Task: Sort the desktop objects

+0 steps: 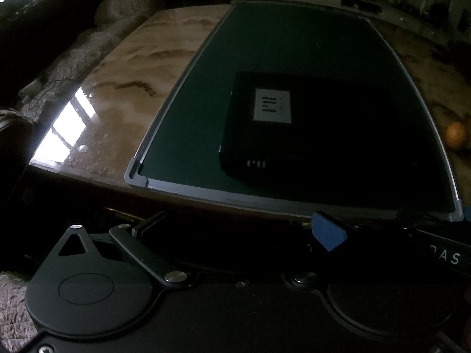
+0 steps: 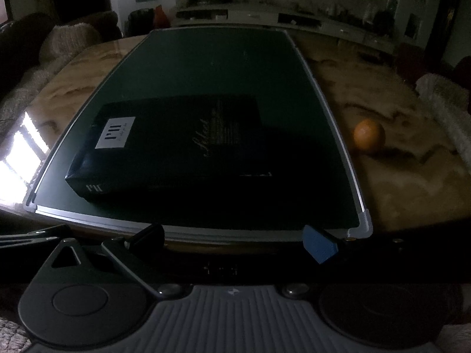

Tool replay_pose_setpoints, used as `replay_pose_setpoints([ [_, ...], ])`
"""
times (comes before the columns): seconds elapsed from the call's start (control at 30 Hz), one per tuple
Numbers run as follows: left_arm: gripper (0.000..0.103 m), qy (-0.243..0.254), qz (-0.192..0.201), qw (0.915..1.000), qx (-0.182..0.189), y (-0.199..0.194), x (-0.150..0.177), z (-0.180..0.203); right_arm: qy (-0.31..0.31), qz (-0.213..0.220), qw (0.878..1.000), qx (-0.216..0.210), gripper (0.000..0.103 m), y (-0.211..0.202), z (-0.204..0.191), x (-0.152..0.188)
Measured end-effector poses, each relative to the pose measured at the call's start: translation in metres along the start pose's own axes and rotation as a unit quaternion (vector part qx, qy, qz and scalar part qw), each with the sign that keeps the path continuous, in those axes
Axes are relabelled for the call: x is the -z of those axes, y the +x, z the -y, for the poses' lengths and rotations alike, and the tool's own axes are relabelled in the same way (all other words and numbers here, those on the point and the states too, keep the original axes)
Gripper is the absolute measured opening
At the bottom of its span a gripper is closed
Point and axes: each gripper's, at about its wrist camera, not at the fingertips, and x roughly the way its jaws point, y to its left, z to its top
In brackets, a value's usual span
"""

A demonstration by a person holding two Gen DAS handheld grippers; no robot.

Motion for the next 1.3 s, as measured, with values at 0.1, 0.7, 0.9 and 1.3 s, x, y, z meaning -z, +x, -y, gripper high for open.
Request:
replay_pose_setpoints([
  [0.1, 0.103, 0.0, 0.0, 1.0, 0.0, 0.002, -0.003, 0.001, 0.0, 0.0, 1.0, 0.0, 0.103, 0.002, 0.0, -0.002],
  [0.7, 0.103, -0.003, -0.012, 0.9999, -0.004, 0.017, -0.014, 0.004, 0.005, -0.011, 1.0, -0.013, 0.103, 0.022, 0.006, -0.012],
  [0.9, 0.103, -0.007, -0.014, 0.9999, -0.007, 0.021, -0.016, 0.003, 0.002, -0.011, 1.0, -0.015, 0.103, 0.024, 0.003, -0.014],
  [1.3, 0.103, 0.0, -0.015, 0.9999, -0.009, 0.024, -0.019, 0.007, 0.009, -0.016, 1.0, -0.017, 0.103, 0.03, 0.006, -0.017],
])
